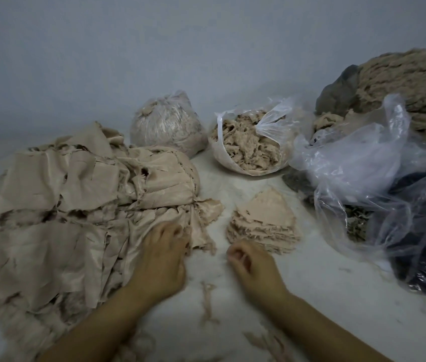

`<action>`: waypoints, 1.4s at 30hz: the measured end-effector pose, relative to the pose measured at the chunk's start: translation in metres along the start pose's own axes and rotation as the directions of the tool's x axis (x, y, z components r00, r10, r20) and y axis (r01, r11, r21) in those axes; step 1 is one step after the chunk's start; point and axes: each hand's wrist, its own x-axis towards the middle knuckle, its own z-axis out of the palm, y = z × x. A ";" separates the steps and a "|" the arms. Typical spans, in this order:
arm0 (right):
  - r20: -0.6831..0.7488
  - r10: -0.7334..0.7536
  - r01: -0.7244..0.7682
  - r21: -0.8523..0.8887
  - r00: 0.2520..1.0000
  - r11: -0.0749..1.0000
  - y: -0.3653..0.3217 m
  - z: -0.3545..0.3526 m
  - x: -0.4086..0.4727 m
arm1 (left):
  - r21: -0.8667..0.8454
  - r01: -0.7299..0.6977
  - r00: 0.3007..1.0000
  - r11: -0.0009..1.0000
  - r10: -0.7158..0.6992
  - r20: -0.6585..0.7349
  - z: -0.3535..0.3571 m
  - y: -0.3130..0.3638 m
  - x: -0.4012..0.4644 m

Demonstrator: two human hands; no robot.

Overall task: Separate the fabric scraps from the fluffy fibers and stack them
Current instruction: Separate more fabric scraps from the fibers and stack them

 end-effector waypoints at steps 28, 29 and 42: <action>0.221 0.493 -0.511 0.621 0.841 0.594 -0.039 0.025 -0.013 | -0.121 0.081 0.888 0.989 -0.016 0.460 0.032 -0.002 -0.002; 0.205 0.503 -0.505 0.634 0.840 0.586 -0.037 0.021 -0.015 | -0.133 0.109 0.894 0.985 -0.039 0.447 0.034 0.000 0.000; 0.148 0.501 -0.414 0.776 0.853 0.476 -0.026 -0.004 -0.016 | -0.777 0.221 0.969 0.589 -0.043 0.243 -0.007 0.049 0.009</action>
